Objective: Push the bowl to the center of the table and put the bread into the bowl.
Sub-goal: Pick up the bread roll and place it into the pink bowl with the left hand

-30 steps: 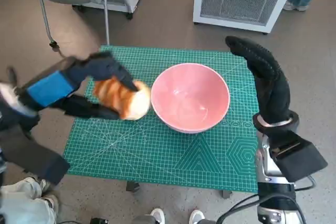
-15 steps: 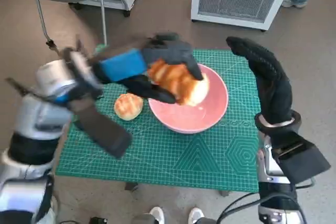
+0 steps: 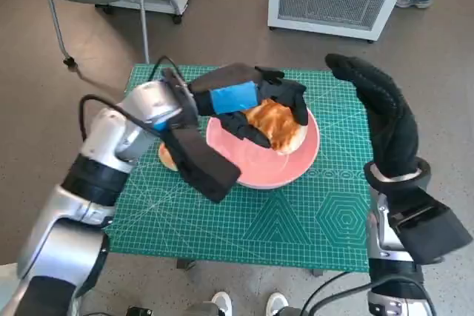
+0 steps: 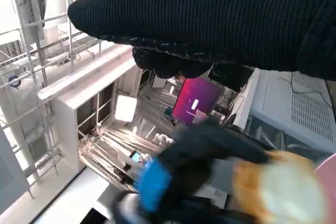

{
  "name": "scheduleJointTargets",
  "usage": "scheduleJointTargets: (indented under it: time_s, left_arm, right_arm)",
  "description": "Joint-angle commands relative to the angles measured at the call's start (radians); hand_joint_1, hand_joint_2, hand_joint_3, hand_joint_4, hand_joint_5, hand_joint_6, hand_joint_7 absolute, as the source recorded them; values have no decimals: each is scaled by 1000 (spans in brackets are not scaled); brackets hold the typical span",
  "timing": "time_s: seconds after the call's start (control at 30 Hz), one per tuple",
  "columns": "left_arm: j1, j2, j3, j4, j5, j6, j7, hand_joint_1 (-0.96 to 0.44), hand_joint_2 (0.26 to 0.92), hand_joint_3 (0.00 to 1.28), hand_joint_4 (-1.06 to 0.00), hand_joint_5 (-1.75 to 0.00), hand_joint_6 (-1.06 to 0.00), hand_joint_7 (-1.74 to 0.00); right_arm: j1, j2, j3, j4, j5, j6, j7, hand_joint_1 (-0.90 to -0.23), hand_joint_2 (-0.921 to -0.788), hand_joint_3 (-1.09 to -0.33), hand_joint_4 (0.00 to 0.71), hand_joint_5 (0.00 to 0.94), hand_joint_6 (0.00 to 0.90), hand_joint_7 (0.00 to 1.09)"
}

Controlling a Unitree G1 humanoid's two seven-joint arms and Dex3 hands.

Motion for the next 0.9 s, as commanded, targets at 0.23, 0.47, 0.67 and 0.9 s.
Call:
scheduleJointTargets:
  time_s: [0.23, 0.47, 0.67, 0.9]
  left_arm:
    - [53, -10, -3, -45, -36, 164, -172, -164, 900, 67, -295, -269, -311, -402]
    - [77, -6, 9, -116, -65, 243, -264, -269, 870, 6, -129, -18, -221, -99]
    - [149, 58, 128, -332, -285, 404, -534, -330, 834, 2, -48, -1, -172, -50]
    - [216, 181, 265, -533, -460, 485, -682, -377, 790, 0, -2, 1, -145, -30]
  right_arm:
    - [35, -2, -6, -1, -18, 1, -17, -650, -921, -812, 204, 1, -1, 655]
    - [35, 0, -5, 0, -24, 1, -24, -650, -921, -812, 203, 0, -1, 650]
    - [37, 12, 3, -12, -32, 9, -33, -646, -921, -814, 204, 0, -1, 648]
    - [40, 18, 8, -15, -26, 14, -32, -645, -921, -817, 203, 0, -1, 644]
